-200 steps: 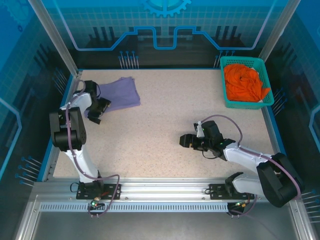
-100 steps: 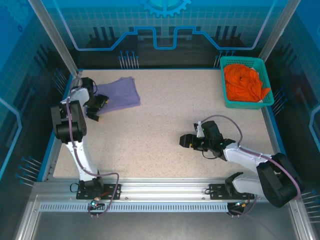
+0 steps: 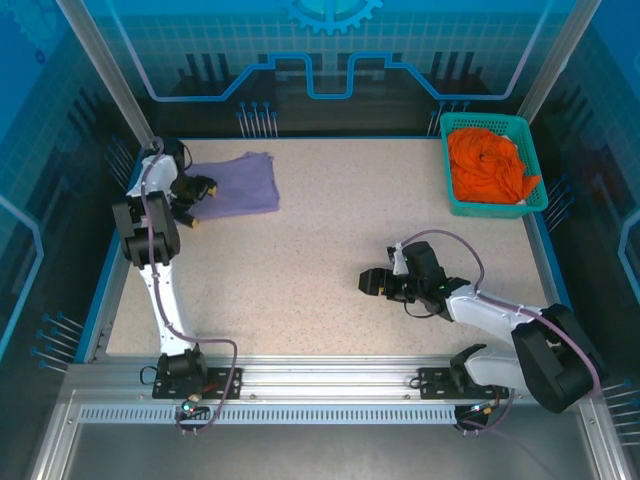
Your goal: Fold and stack the t-shirts
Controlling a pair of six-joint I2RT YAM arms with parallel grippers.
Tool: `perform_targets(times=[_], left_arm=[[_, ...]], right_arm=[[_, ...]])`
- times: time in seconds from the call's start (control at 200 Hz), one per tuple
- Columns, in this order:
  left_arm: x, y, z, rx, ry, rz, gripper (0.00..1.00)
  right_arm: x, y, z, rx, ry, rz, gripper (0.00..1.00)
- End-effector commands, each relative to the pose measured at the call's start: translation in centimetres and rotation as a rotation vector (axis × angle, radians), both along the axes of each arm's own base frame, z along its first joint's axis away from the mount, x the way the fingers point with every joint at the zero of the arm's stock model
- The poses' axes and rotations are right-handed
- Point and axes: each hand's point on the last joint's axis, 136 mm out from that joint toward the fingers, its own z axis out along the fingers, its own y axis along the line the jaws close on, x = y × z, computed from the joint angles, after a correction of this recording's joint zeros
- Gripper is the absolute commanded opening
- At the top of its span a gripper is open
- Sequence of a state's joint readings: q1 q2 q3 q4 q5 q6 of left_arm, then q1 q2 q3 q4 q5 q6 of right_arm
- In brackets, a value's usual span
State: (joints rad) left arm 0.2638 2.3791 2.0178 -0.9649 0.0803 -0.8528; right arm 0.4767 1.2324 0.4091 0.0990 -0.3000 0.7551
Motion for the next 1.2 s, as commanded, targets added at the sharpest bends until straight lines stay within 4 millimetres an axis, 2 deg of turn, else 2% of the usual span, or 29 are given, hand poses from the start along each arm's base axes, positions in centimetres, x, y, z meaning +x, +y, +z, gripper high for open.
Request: perform_targets(times=[0.0, 0.28, 0.365, 0.515, 0.66, 0.75, 0.815, 0.905, 0.98, 0.995, 1.04, 1.05, 1.076, 1.196], left_arm=[[6.6, 3.7, 0.5, 0.114, -0.232, -0.059, 0.96], [7.3, 3.9, 0.3, 0.103, -0.241, -0.055, 0.97], [7.6, 3.7, 1.2, 0.093, -0.266, -0.054, 0.99], [8.2, 3.4, 5.2, 0.089, -0.332, -0.060, 0.99], [7.4, 2.4, 11.4, 0.115, -0.424, -0.075, 0.99], [5.7, 1.5, 15.3, 0.138, -0.481, -0.083, 0.99], [3.9, 0.6, 17.8, 0.148, -0.520, -0.082, 0.99], [0.8, -1.1, 19.6, 0.135, -0.549, -0.079, 0.99], [-2.0, -2.6, 20.2, 0.121, -0.572, -0.072, 0.99], [-2.6, -2.9, 20.3, 0.118, -0.577, -0.073, 0.99], [-4.3, -3.3, 20.8, 0.124, -0.586, -0.067, 0.99], [-4.7, -3.4, 20.8, 0.127, -0.588, -0.064, 0.99], [-5.6, -3.5, 21.3, 0.133, -0.603, -0.058, 0.99], [-9.4, -4.0, 25.4, 0.229, -0.742, -0.085, 0.99]], right_arm=[[0.5, 0.2, 0.4, 0.018, -0.009, 0.002, 0.74], [0.6, 0.2, 0.2, 0.012, -0.002, 0.002, 0.74], [0.7, 0.2, 0.3, 0.011, -0.002, 0.002, 0.74], [0.6, 0.2, 0.3, 0.009, -0.005, 0.001, 0.74], [0.7, -0.1, 0.8, -0.009, -0.017, -0.016, 0.74], [1.0, -0.7, 2.1, -0.056, -0.043, -0.033, 0.75], [1.3, -1.4, 3.9, -0.091, -0.102, -0.051, 0.77], [1.8, -3.2, 6.3, -0.151, -0.180, -0.116, 0.81], [2.2, -4.4, 8.9, -0.182, -0.244, -0.157, 0.83], [2.3, -4.8, 9.5, -0.195, -0.257, -0.171, 0.90], [2.4, -5.7, 10.6, -0.221, -0.277, -0.200, 0.95], [2.4, -6.0, 11.1, -0.227, -0.287, -0.209, 0.99], [2.5, -6.4, 11.8, -0.238, -0.301, -0.221, 1.00], [2.8, -10.1, 15.0, -0.347, -0.386, -0.352, 1.00]])
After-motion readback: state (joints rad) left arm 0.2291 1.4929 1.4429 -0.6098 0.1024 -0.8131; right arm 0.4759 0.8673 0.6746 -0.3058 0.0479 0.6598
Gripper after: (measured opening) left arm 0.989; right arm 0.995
